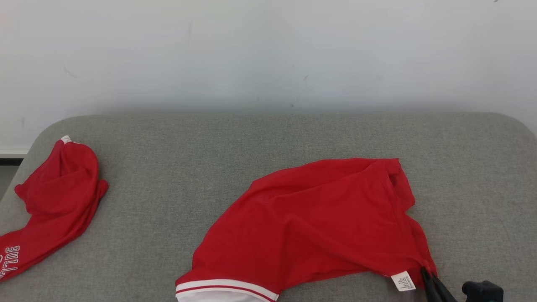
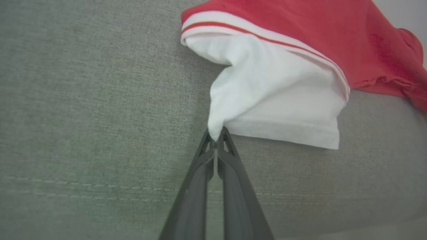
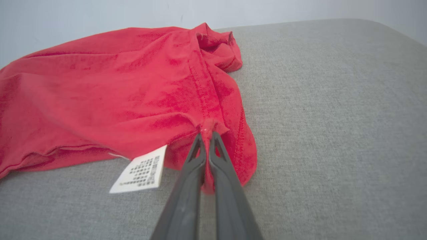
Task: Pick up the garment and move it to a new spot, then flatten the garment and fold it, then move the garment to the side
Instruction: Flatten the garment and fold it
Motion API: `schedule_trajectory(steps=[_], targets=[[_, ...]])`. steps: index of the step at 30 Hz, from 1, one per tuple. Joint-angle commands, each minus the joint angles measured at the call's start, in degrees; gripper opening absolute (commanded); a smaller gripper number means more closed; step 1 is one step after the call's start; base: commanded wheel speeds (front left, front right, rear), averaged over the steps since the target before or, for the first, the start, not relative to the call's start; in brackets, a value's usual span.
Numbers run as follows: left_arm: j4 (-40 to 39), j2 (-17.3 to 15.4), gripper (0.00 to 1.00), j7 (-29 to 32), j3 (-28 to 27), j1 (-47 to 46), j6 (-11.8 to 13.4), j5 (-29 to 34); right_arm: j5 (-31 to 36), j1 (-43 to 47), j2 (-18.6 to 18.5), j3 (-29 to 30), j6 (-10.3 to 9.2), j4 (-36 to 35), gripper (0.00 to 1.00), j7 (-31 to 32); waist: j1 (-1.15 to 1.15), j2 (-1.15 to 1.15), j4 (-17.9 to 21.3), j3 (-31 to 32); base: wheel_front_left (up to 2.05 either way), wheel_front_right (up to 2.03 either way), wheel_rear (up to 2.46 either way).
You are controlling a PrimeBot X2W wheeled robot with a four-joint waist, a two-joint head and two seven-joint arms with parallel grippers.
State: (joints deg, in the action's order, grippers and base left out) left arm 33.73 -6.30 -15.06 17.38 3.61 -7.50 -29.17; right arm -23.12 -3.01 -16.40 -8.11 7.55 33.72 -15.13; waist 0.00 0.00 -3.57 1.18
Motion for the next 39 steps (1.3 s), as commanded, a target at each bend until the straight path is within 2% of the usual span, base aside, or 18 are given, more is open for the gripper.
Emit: schedule_trajectory(steps=[1, 2, 3, 4, 5, 8, 9, 10, 18, 24, 33, 35, 36, 37, 39], targets=[[-0.7, -0.1, 0.0, -0.2, -0.5, 1.3, 0.1, -0.5, 0.7, 2.2, 0.5, 0.4, -0.13, -0.6, 0.0, 0.0, 0.0, 0.0, 0.0, 0.0, 0.0, 0.0, 0.0], [-1.0, -0.1, 0.0, -0.2, -0.7, 1.7, 0.1, -0.3, 0.9, 3.2, 0.8, 0.6, -0.13, -0.9, 0.0, 0.0, 0.0, 0.0, 0.1, -0.1, 0.0, 0.0, 0.0], [-1.3, -0.1, 0.0, -0.2, -0.9, 2.1, 0.1, -0.1, 0.8, 3.9, 1.0, 0.5, -0.13, -1.2, 0.09, 0.0, 0.0, 0.0, 0.2, -0.1, 0.0, 0.0, 0.0], [-1.4, 0.0, 0.0, -0.2, -1.0, 2.4, 0.1, 0.0, 0.7, 4.1, 1.1, 0.5, -0.13, -1.8, 0.4, 0.0, 0.0, 0.0, 0.4, -0.1, 0.0, 0.0, 0.0], [-1.5, 0.0, 0.0, -0.2, -1.0, 2.7, 0.1, 0.1, 0.7, 4.5, 1.0, 0.6, -0.13, -2.2, 1.0, 0.0, 0.0, 0.0, 0.5, -0.2, 0.0, 0.0, 0.0], [-1.9, 0.0, 0.03, -0.2, -1.4, 3.7, 0.1, 0.4, 0.1, 5.9, 1.1, 0.9, -0.13, -3.8, 1.0, 0.0, 0.0, 0.0, 1.0, -0.2, 0.0, 0.0, 0.0], [-2.3, -0.2, 0.45, -0.2, -2.0, 3.9, 0.1, 0.7, -0.2, 6.4, 1.0, 0.9, -0.13, -4.5, 1.0, 0.0, 0.0, 0.0, 1.0, -0.2, 0.0, 0.0, 0.0], [-2.6, -0.2, 1.0, -0.2, -2.4, 4.2, 0.1, 1.0, -0.5, 6.8, 0.9, 0.9, -0.13, -5.1, 1.0, 0.0, 0.0, 0.0, 1.1, -0.1, 0.0, 0.0, 0.0], [-4.1, -0.2, 1.0, -0.2, -4.0, 4.8, 0.1, 2.7, -3.6, 7.7, -1.2, 0.6, -0.13, -7.3, 1.0, 0.0, 0.0, 0.0, 1.1, 0.2, 0.0, 0.0, 0.0], [-4.7, 0.0, 1.0, -0.2, -3.9, 4.5, 0.1, 3.2, -4.0, 5.5, -2.7, -0.2, -0.13, -3.6, 1.0, 0.0, 0.0, 0.0, 0.8, 0.4, 0.0, 0.0, 0.0], [-1.4, -0.4, 1.0, -0.2, -1.1, 2.9, 0.1, 1.6, -5.4, 2.5, -3.1, -4.2, -0.13, 2.5, 1.0, 0.0, 0.0, 0.0, 0.0, 0.4, 0.0, 0.0, 0.0], [-0.3, -0.3, 1.0, -0.2, -0.8, 2.4, 0.1, 1.2, -5.6, 1.7, -2.8, -5.0, -0.13, 3.4, 0.81, 0.0, 0.0, 0.0, -0.1, 0.3, 0.0, 0.0, 0.0], [0.3, -0.3, 1.0, -0.2, -0.6, 2.1, 0.1, 1.1, -5.6, 1.4, -2.7, -5.4, -0.13, 3.7, 0.68, 0.0, 0.0, 0.0, -0.1, 0.3, 0.0, 0.0, 0.0], [1.0, -0.2, 1.0, -0.2, -0.5, 1.7, 0.1, 0.6, -5.7, 1.0, -2.6, -5.8, -0.13, 4.0, 0.51, 0.0, 0.0, 0.0, -0.1, 0.2, 0.0, 0.0, 0.0], [2.4, 0.1, 1.0, -0.2, 0.2, 0.7, 0.1, -0.1, -6.0, 0.5, -2.4, -6.6, -0.13, 5.2, 0.44, 0.0, 0.0, 0.0, -0.2, 0.2, 0.0, 0.0, 0.0]])
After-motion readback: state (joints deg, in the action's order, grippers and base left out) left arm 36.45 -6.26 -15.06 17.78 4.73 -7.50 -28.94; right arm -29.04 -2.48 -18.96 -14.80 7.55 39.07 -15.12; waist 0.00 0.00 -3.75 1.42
